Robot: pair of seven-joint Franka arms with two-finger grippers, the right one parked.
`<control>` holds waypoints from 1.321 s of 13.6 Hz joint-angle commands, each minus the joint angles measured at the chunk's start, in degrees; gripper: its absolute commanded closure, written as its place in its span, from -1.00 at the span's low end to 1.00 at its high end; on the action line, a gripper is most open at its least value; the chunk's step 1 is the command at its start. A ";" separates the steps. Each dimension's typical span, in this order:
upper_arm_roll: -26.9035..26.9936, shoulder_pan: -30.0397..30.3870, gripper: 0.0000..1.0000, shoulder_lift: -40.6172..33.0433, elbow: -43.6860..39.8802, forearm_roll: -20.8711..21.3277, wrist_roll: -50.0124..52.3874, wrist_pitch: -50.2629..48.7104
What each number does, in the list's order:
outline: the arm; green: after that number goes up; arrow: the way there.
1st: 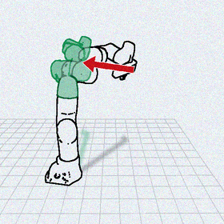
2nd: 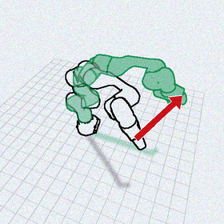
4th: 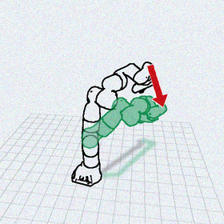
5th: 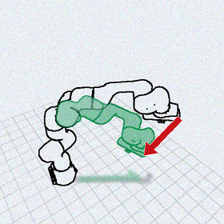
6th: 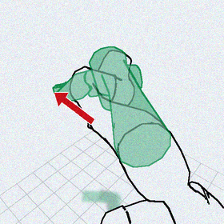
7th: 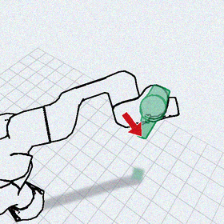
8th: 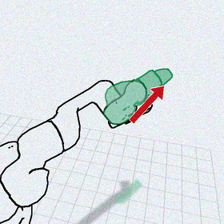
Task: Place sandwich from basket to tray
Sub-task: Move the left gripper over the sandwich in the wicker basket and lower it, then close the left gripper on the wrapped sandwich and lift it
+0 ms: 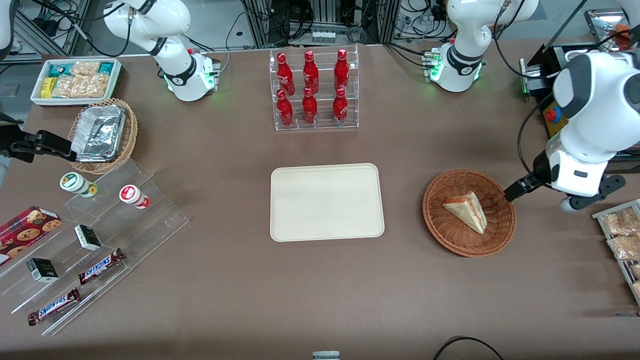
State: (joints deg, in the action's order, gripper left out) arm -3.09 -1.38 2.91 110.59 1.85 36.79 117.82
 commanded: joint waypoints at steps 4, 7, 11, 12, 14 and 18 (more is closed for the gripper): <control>-0.25 -3.44 -1.00 -3.88 16.93 0.70 15.85 17.68; -0.25 -3.72 -1.00 -1.43 18.52 0.70 16.65 19.28; -0.25 -3.72 -1.00 3.93 22.38 0.70 17.35 30.07; -0.25 -3.72 -1.00 5.33 22.48 0.70 17.70 31.75; -0.25 -3.81 -1.00 8.15 22.48 0.70 18.50 34.65; -0.16 -3.81 -0.15 9.74 22.30 0.70 18.50 35.98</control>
State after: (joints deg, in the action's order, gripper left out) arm -3.48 -4.90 12.67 133.12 1.85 53.56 152.84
